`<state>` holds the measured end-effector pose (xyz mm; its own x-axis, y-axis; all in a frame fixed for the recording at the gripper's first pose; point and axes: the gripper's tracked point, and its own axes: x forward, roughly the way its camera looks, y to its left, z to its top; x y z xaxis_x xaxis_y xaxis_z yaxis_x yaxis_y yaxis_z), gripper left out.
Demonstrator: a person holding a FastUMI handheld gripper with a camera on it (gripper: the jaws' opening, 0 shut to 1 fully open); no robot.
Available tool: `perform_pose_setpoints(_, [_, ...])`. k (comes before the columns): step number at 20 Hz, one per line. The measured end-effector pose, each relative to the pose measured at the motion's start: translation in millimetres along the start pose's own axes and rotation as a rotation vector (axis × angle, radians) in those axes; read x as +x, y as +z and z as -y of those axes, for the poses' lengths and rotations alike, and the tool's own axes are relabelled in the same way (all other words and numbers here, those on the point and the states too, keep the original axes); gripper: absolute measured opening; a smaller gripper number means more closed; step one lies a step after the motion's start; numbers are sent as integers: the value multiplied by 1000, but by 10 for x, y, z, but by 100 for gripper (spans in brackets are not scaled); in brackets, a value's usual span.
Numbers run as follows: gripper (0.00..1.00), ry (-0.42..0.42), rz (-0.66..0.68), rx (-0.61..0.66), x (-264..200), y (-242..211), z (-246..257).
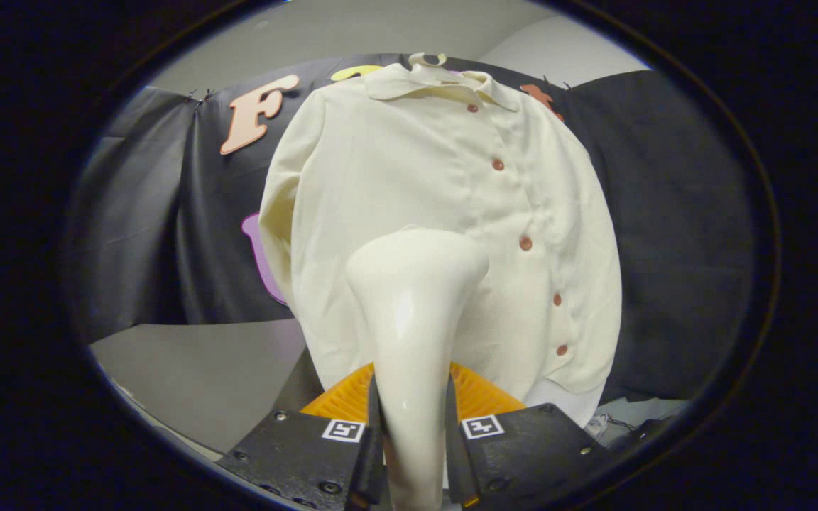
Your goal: Iron the clothes twice with a garment steamer, once on the left side and once on the right side.
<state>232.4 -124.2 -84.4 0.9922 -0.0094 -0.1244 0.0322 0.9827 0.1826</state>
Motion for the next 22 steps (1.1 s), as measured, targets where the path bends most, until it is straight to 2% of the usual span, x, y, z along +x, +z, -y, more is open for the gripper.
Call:
perform_pose_setpoints(3, [35,10,-18,22,-26,-352,48])
perform_pose_setpoints(12, [35,-54,-57,55,-199,-1285,416])
perform_pose_setpoints(16, [35,-56,-78,81,-236,-1514,440])
perform_pose_setpoints(22, [35,-73,-105,51,-363,-1644,421])
